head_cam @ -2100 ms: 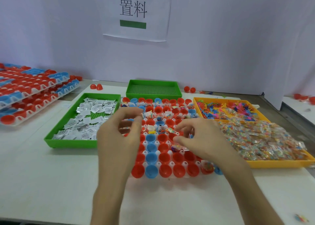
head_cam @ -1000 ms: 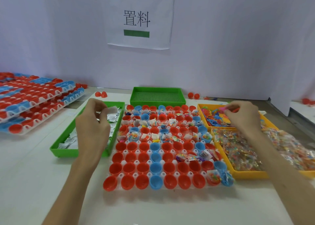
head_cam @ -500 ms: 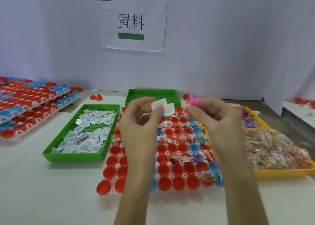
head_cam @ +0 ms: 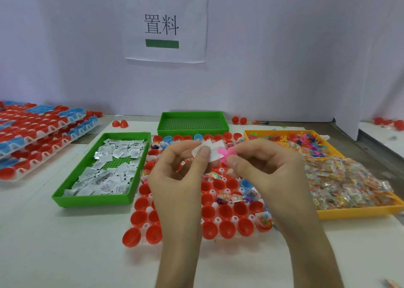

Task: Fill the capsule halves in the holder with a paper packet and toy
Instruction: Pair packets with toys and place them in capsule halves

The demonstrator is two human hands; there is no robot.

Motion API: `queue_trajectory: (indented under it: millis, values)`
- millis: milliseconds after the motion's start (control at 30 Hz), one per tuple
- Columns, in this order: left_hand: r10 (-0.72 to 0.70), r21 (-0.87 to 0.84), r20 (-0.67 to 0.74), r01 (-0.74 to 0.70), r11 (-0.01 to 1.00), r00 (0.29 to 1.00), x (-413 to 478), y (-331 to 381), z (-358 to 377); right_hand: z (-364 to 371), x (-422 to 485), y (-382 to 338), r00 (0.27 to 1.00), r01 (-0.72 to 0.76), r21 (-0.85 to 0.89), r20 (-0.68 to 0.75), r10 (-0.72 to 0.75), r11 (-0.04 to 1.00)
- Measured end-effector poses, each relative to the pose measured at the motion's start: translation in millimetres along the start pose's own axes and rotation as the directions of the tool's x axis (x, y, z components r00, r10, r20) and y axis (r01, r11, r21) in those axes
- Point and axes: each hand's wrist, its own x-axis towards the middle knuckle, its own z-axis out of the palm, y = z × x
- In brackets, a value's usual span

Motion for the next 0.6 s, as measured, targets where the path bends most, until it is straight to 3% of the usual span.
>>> queue_trajectory:
  millis: [600]
  values:
    - [-0.056, 0.051, 0.086, 0.051, 0.997, 0.995, -1.9, 0.6, -2.6, -4.2, -3.7, -4.0, 0.996, 0.056, 0.000, -0.068, -0.056, 0.998]
